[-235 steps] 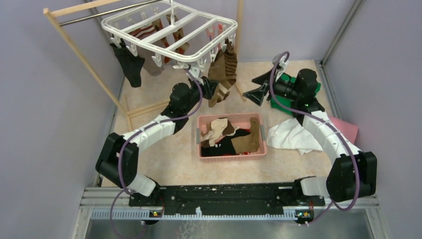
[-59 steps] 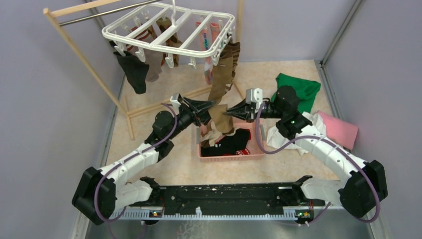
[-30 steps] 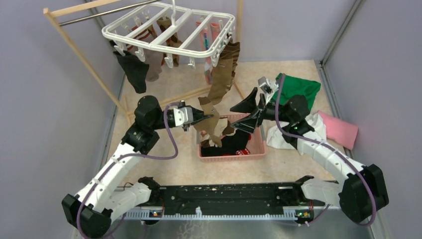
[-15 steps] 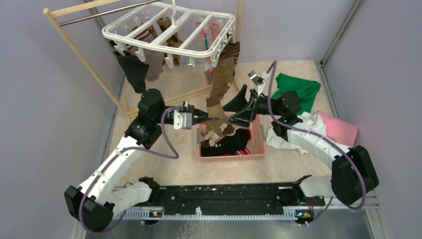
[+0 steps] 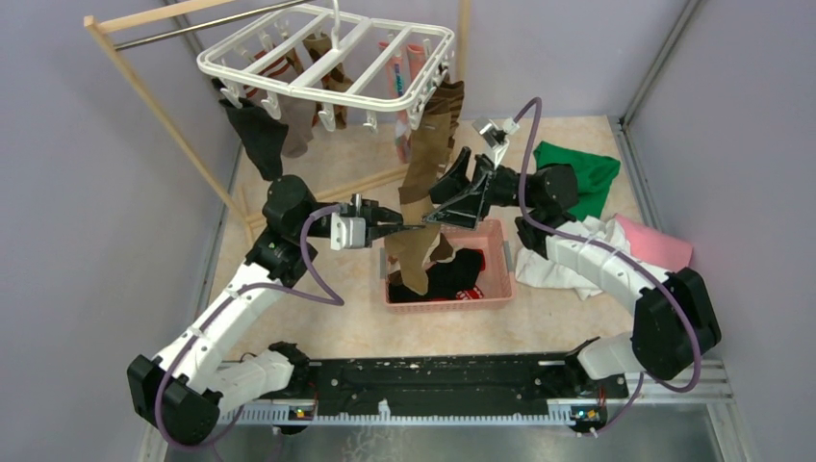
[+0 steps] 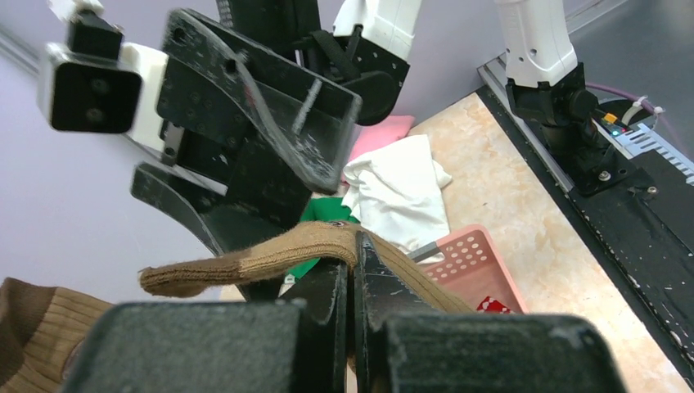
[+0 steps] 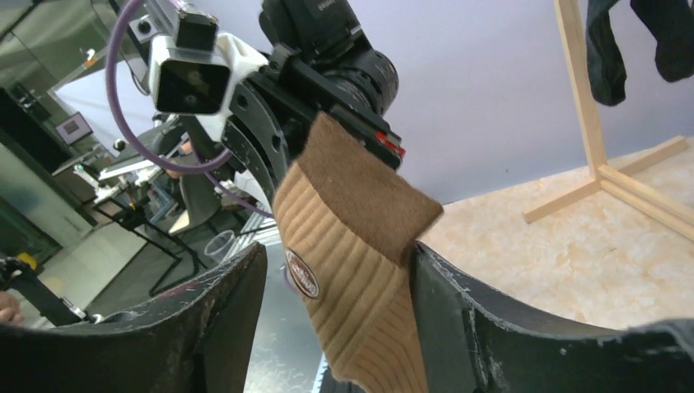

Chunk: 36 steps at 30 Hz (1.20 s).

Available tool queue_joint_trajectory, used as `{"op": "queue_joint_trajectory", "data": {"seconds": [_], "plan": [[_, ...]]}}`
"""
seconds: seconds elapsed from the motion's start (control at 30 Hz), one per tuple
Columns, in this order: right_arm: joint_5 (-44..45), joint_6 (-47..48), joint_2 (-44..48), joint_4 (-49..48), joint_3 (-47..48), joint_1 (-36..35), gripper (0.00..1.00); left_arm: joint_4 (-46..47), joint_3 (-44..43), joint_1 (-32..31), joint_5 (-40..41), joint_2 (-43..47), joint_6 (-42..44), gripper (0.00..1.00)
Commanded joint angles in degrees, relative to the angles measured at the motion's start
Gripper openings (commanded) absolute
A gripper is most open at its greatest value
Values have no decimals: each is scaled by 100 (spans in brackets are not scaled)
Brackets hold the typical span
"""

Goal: Clip the socks to the hanger
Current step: Pick up the sock from the bin.

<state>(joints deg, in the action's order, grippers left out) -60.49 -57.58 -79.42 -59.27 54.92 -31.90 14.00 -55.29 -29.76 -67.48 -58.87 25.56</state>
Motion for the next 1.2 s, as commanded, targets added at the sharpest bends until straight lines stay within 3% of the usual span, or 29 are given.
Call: {"op": "queue_joint_trajectory", "data": {"seconds": [0.0, 0.17, 0.3, 0.4, 0.6, 0.83, 1.03, 1.17], "plan": [[71, -165, -14, -459, 369, -76, 56, 685, 243, -29, -138, 146, -201, 0], [126, -134, -28, -506, 373, -74, 30, 727, 458, -25, -54, 289, -342, 0], [62, 291, -50, -262, 392, -71, 0, 777, 722, -27, 168, 520, -417, 0], [9, 984, 20, 478, 442, -75, 0, 822, 933, -30, 420, 681, -515, 0], [-137, 2395, 272, 1570, 460, -105, 0, 1280, 1456, -25, 994, 1076, -1034, 15], [-125, 3176, 510, 2073, 327, -157, 0, 1692, 1760, -26, 1620, 1252, -2257, 48], [-17, 4228, 700, 2946, 376, -152, 0, 814, 1704, -30, 2748, 1693, -3082, 69], [31, 4849, 819, 3348, 387, -150, 0, 854, 1756, -24, 3071, 1965, -3654, 87]]}}
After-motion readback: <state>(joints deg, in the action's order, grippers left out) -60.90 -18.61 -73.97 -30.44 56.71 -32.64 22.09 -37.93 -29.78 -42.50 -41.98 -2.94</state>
